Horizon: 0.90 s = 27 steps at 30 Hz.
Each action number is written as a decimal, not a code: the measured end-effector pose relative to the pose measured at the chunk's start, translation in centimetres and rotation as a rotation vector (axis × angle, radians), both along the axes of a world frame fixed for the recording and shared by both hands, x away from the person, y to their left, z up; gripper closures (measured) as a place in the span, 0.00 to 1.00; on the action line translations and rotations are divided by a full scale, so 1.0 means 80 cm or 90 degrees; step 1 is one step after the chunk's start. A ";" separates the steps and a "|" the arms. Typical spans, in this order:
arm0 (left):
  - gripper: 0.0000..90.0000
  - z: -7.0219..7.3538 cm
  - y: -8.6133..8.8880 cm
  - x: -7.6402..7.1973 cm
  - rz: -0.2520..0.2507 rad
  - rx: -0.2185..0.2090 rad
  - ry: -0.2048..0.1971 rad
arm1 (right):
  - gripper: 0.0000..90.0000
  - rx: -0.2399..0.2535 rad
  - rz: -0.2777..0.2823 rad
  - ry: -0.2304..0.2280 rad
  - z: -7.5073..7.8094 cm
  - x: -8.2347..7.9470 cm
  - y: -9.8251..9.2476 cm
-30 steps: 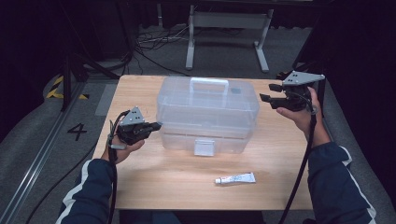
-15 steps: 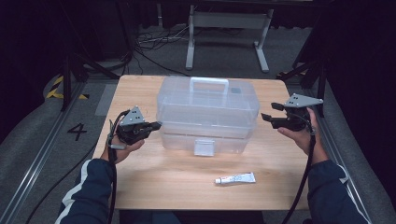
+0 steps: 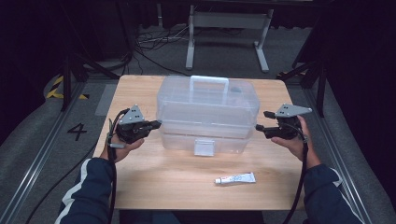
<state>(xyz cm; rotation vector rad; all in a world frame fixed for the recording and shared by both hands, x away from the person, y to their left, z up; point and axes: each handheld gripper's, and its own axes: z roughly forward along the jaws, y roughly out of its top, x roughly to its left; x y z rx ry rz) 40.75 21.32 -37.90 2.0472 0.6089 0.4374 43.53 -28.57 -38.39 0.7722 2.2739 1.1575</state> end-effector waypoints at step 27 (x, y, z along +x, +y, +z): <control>0.97 -0.011 -0.004 -0.001 -0.008 0.033 0.011 | 0.46 0.067 0.007 -0.070 0.010 -0.009 0.004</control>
